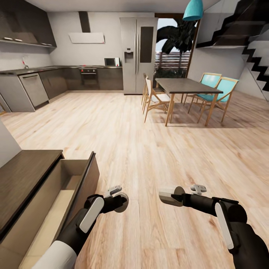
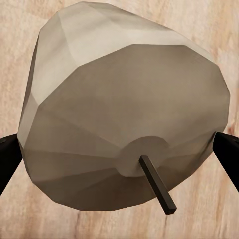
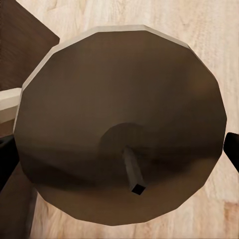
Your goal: Place each of the two pumpkins and all three candles from the living room inside a cabinet in the living room (use any cabinet), then make sure every cabinet is closed, and position the cauldron so it is next to a table in the living room.
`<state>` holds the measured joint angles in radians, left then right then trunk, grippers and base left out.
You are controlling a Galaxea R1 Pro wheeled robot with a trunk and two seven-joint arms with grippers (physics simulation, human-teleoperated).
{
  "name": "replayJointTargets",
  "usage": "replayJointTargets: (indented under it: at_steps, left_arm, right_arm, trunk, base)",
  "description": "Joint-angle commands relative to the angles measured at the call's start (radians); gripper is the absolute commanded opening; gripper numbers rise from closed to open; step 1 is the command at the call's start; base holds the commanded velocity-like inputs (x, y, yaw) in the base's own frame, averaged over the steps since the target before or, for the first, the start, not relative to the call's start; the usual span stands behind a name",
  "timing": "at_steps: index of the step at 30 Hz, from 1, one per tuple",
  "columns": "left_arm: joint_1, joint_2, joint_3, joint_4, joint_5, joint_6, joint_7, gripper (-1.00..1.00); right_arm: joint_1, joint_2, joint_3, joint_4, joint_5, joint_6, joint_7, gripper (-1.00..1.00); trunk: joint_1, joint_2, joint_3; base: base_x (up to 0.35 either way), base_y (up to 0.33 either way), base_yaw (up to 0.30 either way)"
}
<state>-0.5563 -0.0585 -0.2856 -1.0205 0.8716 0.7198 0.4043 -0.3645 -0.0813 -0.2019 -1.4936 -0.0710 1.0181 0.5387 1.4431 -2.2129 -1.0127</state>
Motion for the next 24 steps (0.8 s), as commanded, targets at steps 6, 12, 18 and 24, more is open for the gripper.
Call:
replayJointTargets:
  at_steps: [6,12,18,24]
  left_arm:
    - [-0.001,0.0,-0.001,-0.001,0.01,0.001,0.01,-1.0]
    - [-0.001,0.0,-0.001,-0.001,0.01,0.001,0.009,-1.0]
    - [-0.001,0.0,-0.002,-0.002,0.01,0.001,0.009,-1.0]
    - [-0.001,0.0,-0.001,-0.001,0.01,0.001,0.008,-1.0]
  right_arm:
    - [-0.001,0.0,-0.002,0.001,-0.007,0.007,-0.002,-1.0]
    - [-0.001,0.0,-0.002,0.0,-0.008,0.007,-0.002,-1.0]
    - [-0.001,-0.001,-0.002,0.0,-0.01,0.004,-0.001,-1.0]
    - [-0.001,-0.002,-0.002,-0.002,-0.01,0.004,-0.001,-1.0]
  trunk:
    - [-0.023,0.042,0.008]
    - [-0.031,0.056,0.005]
    - [-0.031,0.056,0.002]
    - [-0.031,0.056,0.002]
  base:
    - [0.0,0.0,0.0]
    - [0.0,0.0,0.0]
    - [0.0,0.0,0.0]
    - [0.039,0.0,0.0]
